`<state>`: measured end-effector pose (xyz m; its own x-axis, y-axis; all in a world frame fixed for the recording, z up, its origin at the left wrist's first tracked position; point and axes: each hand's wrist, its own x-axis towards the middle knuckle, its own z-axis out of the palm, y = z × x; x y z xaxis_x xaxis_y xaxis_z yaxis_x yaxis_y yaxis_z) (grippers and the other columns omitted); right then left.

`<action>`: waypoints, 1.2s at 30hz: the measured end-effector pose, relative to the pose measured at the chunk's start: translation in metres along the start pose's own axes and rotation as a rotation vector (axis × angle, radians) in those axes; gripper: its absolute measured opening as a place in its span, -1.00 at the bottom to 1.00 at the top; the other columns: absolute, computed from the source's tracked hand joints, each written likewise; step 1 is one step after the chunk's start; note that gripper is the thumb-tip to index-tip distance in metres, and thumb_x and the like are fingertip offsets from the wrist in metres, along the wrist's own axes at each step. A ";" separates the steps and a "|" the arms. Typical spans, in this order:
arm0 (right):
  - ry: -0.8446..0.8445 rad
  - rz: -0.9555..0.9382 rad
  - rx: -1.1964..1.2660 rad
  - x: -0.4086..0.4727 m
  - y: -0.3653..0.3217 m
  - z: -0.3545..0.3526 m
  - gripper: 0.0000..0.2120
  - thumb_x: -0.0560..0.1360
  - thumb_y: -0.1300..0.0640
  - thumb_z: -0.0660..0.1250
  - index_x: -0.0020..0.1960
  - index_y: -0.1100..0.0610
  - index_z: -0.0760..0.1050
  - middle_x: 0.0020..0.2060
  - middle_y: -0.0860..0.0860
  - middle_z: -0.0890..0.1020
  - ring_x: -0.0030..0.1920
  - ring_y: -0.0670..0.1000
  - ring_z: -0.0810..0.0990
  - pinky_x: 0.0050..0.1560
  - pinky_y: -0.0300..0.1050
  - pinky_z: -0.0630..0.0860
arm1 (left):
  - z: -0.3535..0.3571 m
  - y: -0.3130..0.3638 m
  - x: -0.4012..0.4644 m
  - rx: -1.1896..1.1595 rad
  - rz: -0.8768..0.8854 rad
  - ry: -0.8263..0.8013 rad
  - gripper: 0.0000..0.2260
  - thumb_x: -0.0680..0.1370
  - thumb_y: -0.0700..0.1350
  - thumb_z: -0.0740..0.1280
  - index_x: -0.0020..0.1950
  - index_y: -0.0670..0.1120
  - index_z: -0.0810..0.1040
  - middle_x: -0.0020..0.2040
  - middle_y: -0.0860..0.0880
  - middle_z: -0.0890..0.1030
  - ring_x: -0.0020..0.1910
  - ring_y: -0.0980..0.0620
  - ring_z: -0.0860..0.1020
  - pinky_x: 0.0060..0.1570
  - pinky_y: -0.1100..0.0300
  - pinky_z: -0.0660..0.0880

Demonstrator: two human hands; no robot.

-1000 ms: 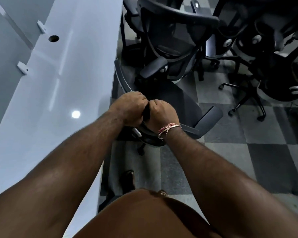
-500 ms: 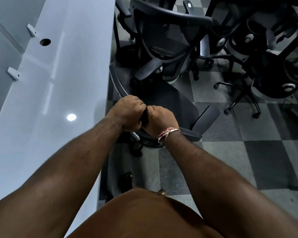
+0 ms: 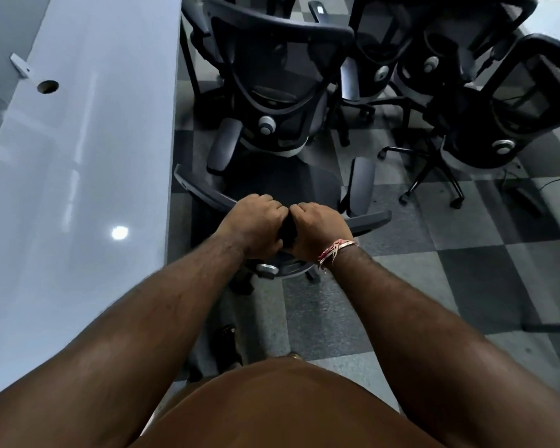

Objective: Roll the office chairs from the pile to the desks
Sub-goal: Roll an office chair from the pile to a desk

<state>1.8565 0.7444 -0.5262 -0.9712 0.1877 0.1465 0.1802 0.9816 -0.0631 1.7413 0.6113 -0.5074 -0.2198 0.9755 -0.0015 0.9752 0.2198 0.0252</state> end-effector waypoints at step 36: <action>-0.361 0.333 -0.151 -0.125 -0.017 -0.045 -0.83 0.50 0.03 0.31 -0.26 -0.01 0.43 -0.35 -0.06 0.53 -0.30 0.08 0.57 -0.29 -0.11 0.35 | 0.003 0.128 -0.019 0.092 0.088 -0.130 -0.55 0.44 0.44 0.25 -0.21 0.06 0.50 -0.26 0.07 0.63 -0.30 -0.06 0.63 -0.27 0.10 0.54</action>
<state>1.9817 0.7056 -0.4988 -0.8442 0.4934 -0.2095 0.4837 0.8696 0.0989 1.8701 0.6210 -0.5071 -0.1339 0.9821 -0.1323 0.9901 0.1268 -0.0604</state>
